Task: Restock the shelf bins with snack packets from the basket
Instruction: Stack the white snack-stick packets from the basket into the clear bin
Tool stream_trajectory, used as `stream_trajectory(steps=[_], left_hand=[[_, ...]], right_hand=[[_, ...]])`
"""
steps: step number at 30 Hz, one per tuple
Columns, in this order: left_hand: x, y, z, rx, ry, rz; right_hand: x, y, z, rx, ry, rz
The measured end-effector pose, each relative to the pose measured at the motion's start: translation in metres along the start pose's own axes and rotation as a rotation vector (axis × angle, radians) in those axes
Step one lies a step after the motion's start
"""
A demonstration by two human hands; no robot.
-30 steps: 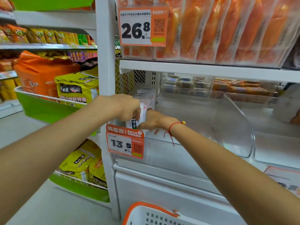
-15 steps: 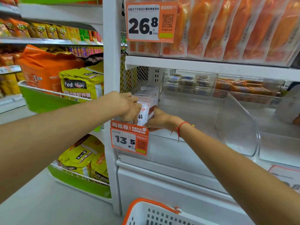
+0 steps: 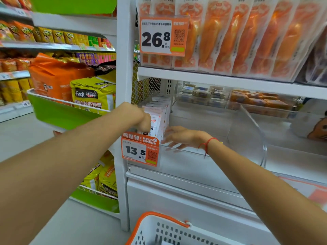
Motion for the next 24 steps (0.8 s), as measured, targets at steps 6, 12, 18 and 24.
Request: stream_trajectory(steps=[6,12,18,24], left_hand=[[0.001,-0.020,-0.048,0.068,-0.209,-0.416],[0.027,-0.055,-0.101,0.059,-0.755,-0.975],[0.091,-0.119,-0.126,0.230,-0.732,-1.425],[0.185,-0.199,-0.119,0.240,-0.378,-1.395]], right_hand=[[0.003,-0.005,-0.060,-0.290,-0.436,-0.192],[0.028,-0.016,-0.131,-0.455,-0.673,-0.232],[0.068,-0.078,-0.175,-0.371,-0.587,-0.172],[0.129,-0.178,-0.196,-0.168,-0.426,-0.061]])
Point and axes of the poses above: each hand's wrist, its own z-axis towards the middle knuckle, its own x-axis out of the palm, y = z × x, the point moved 1 cm from there along z, towards the middle knuckle, and after that the axes turned 6 degrees about y, right-handed, at the moved point
